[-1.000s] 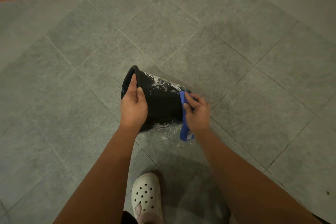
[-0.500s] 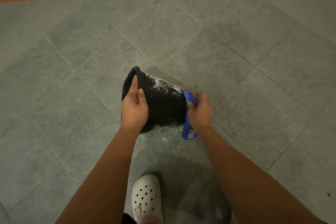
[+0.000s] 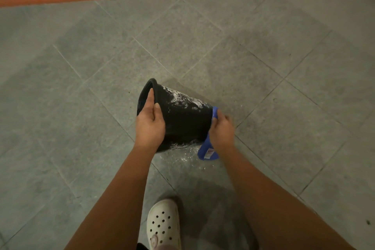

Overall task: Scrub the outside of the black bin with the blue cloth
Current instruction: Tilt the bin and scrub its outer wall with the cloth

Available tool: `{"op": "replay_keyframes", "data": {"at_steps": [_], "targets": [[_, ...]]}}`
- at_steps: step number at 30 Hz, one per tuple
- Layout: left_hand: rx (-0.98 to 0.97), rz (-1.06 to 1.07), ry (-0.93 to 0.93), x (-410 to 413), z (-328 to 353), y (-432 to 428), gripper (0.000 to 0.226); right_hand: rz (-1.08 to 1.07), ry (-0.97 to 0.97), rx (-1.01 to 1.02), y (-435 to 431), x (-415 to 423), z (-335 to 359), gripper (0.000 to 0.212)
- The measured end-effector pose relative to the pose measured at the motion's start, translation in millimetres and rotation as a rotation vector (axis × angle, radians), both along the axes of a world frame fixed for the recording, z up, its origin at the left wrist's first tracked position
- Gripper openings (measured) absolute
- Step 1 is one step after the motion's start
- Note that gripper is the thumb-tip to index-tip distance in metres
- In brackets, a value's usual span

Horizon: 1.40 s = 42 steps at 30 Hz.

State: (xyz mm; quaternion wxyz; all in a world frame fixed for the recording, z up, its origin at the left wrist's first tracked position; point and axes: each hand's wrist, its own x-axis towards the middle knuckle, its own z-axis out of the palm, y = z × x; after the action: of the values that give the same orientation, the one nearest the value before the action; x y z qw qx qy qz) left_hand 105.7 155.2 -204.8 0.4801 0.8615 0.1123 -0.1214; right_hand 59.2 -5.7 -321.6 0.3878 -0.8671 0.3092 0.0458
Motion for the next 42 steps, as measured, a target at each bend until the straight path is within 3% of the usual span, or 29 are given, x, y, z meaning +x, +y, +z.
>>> {"op": "replay_keyframes", "data": {"at_steps": [6, 12, 16, 18, 20, 22, 29, 34, 37, 42], "targets": [[0.033, -0.068, -0.015, 1.6, 1.9, 3.1, 0.046, 0.185, -0.282, -0.189, 19.5, -29.2, 2.0, 0.037], [0.03, -0.072, -0.031, 0.0, 2.3, -1.2, 0.046, 0.107, 0.005, -0.077, -4.5, -1.3, -1.2, 0.043], [-0.007, -0.048, -0.005, 2.7, 0.0, 5.2, 0.046, 0.14, -0.135, -0.149, 19.2, -34.6, 10.5, 0.042], [0.0, -0.082, -0.011, 1.7, 1.0, 7.1, 0.046, 0.315, -0.182, -0.188, 20.0, -39.4, 11.0, 0.037], [0.006, -0.111, -0.026, -0.8, 3.1, 6.1, 0.046, 0.355, -0.269, -0.205, 9.3, -28.1, 11.9, 0.034], [0.011, -0.119, -0.038, -2.7, 4.0, 5.2, 0.046, 0.331, -0.299, -0.208, 0.9, -13.9, 2.8, 0.045], [0.008, -0.073, -0.008, -5.5, 5.0, 2.7, 0.026, 0.17, 0.023, -0.113, -2.2, -4.3, 9.8, 0.046], [0.021, -0.082, -0.043, -9.1, 6.0, -5.0, 0.031, 0.374, -0.277, -0.246, 18.8, -35.5, 15.1, 0.051], [0.071, -0.065, -0.021, -2.2, 8.4, -3.3, 0.025, 0.428, -0.349, -0.263, 12.0, -23.6, 10.9, 0.045], [0.142, -0.055, 0.007, -1.2, 8.3, -8.2, 0.017, 0.219, 0.02, -0.173, 4.0, -11.2, 13.0, 0.055]]}}
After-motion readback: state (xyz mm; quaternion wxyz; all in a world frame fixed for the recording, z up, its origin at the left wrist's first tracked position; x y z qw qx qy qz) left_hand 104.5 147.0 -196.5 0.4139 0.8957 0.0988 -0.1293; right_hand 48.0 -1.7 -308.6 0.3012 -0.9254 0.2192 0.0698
